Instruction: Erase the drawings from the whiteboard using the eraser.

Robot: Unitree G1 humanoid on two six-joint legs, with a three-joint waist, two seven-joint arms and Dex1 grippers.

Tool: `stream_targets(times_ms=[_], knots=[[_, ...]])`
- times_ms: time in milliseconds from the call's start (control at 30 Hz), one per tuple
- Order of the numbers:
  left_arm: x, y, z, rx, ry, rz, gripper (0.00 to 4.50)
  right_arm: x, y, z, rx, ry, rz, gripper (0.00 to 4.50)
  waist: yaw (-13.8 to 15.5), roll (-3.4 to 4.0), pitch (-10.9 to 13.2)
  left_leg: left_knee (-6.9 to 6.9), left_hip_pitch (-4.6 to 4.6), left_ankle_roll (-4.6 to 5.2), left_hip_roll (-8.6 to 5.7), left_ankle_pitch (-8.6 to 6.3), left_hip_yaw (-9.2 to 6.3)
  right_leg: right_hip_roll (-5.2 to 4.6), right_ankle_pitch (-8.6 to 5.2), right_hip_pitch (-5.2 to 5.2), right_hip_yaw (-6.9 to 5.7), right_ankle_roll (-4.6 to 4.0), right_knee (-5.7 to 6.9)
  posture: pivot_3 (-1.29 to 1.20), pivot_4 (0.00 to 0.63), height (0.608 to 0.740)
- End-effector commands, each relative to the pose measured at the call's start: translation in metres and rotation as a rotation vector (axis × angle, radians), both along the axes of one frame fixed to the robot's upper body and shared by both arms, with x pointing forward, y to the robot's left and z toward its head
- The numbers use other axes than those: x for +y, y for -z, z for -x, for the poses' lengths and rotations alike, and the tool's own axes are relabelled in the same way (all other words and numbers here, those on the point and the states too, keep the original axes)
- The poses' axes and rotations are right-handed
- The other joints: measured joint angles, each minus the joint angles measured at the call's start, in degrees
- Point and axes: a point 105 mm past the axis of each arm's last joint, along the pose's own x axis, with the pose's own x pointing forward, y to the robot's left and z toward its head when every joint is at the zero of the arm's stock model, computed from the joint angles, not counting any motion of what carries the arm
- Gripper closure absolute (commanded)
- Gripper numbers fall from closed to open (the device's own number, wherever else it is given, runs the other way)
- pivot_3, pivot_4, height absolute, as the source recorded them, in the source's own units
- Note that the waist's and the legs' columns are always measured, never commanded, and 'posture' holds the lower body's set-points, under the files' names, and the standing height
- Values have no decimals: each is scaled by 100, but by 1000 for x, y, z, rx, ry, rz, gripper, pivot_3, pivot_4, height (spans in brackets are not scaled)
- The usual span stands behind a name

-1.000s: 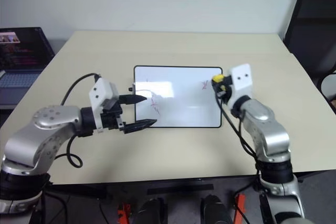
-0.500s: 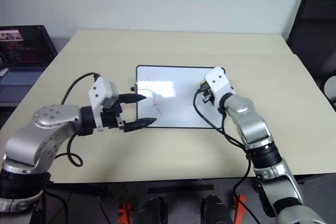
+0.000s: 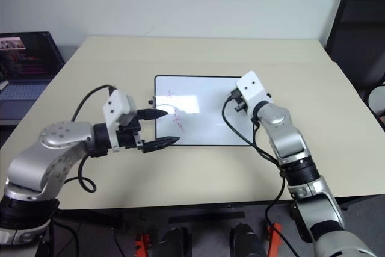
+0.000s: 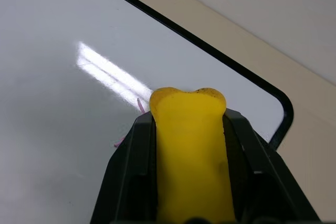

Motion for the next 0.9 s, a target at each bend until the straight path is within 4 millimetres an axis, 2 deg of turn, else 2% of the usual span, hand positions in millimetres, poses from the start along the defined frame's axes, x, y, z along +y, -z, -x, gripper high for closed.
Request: stream_targets(times_ms=[33,167,200,300,400,500,567,667,733,833,900], knots=[[-5,-10,3,-53,25,-1,0,6,21,14,108,-98,63,3234,1,0,0,0,0,0,0,0,0,0,0,0,0,0,0,0,150,740],[-5,-11,1,-56,23,1,0,6,25,19,119,-129,113,3235,-10,0,0,5,5,0,0,0,-1,0,-6,1,0,-11,8,0,150,740],[-5,-11,1,-57,23,1,0,4,20,16,95,-109,106,3235,-14,-1,0,7,6,2,0,1,0,0,-6,1,1,-12,10,0,150,740],[-6,-11,1,-57,24,1,0,-5,-9,-5,-74,18,104,3235,-29,-1,0,12,10,8,0,6,0,0,-2,2,2,-15,15,0,150,740],[-6,-11,1,-56,25,2,0,-3,-16,-13,-105,40,82,3235,-38,-2,0,12,10,13,-1,11,0,0,3,2,1,-18,15,0,150,740],[-6,-11,1,-56,23,1,0,7,-3,-10,-34,-26,99,3235,-37,-2,0,8,9,14,0,11,0,0,0,2,1,-18,12,0,150,740],[-6,-11,1,-57,20,2,0,16,12,-2,39,-104,137,3235,-36,-2,0,5,8,14,0,11,0,0,-2,2,1,-16,11,0,150,740],[-5,-11,1,-58,18,2,0,22,23,7,87,-176,182,3235,-49,-2,0,3,9,14,0,11,0,1,-2,2,0,-16,11,0,150,740],[-6,-11,1,-59,18,3,0,22,13,2,27,-147,179,3235,-59,-2,0,5,9,14,0,11,-1,1,-2,2,1,-16,13,0,150,740],[-6,-11,1,-59,18,3,0,16,-11,-12,-119,-43,169,3235,-91,-2,0,9,10,14,0,12,0,1,2,3,1,-19,14,0,150,740],[-6,-10,1,-57,17,3,0,15,-19,-16,-156,-17,152,3235,-118,-2,0,9,11,19,0,15,-1,1,7,2,1,-22,14,0,150,740]])
